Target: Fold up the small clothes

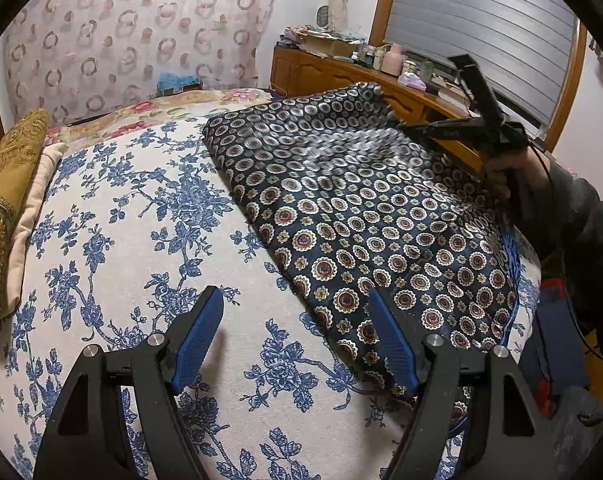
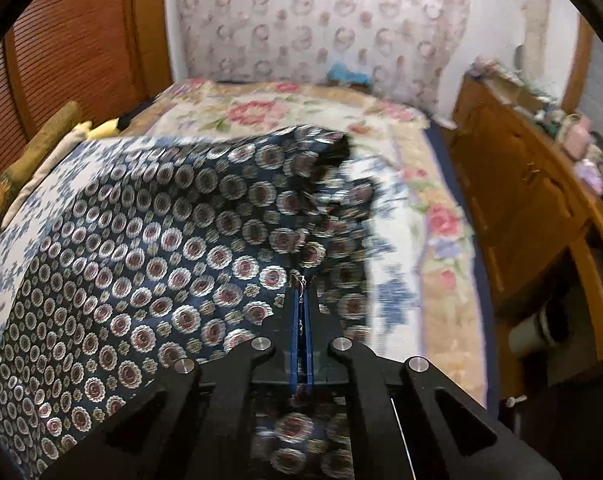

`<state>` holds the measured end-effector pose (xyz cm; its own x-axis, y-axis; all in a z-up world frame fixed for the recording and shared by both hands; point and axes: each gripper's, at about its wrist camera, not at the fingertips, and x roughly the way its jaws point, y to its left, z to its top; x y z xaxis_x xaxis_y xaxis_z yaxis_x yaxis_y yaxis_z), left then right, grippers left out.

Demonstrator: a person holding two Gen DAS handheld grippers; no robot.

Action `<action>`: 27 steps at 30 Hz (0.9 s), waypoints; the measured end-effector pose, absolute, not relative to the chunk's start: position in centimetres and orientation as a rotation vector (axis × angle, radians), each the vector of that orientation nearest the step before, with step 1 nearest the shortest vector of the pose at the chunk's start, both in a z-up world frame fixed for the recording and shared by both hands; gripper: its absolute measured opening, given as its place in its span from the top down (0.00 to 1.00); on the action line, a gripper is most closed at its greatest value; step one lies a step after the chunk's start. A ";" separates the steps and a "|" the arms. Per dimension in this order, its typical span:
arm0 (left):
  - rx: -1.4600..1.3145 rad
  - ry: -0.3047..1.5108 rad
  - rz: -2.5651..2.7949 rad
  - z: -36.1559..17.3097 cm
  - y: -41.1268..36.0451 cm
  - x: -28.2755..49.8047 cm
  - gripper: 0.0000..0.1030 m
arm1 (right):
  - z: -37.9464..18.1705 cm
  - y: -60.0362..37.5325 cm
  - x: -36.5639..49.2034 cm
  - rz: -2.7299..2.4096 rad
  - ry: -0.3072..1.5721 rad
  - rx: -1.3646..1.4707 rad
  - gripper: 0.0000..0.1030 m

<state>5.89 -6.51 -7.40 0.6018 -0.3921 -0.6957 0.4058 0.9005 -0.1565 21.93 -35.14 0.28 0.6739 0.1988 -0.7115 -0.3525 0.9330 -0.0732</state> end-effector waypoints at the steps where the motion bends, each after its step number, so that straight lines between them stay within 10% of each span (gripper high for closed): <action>1: 0.018 0.802 -0.466 -7.4 -6.6 5.9 0.26 | 0.6 -35.9 21.7 0.296 0.762 -0.193 0.98; 13: 0.044 0.827 -0.498 -8.0 -8.1 5.5 0.26 | 0.5 -38.0 16.9 0.218 0.771 -0.167 0.92; 21: 0.036 0.865 -0.504 -8.7 -8.6 5.3 0.26 | -0.8 -37.3 8.0 0.282 0.745 -0.170 0.52; 27: 0.028 0.888 -0.535 -8.8 -8.9 4.7 0.28 | -1.6 -38.5 3.7 0.282 0.750 -0.140 0.51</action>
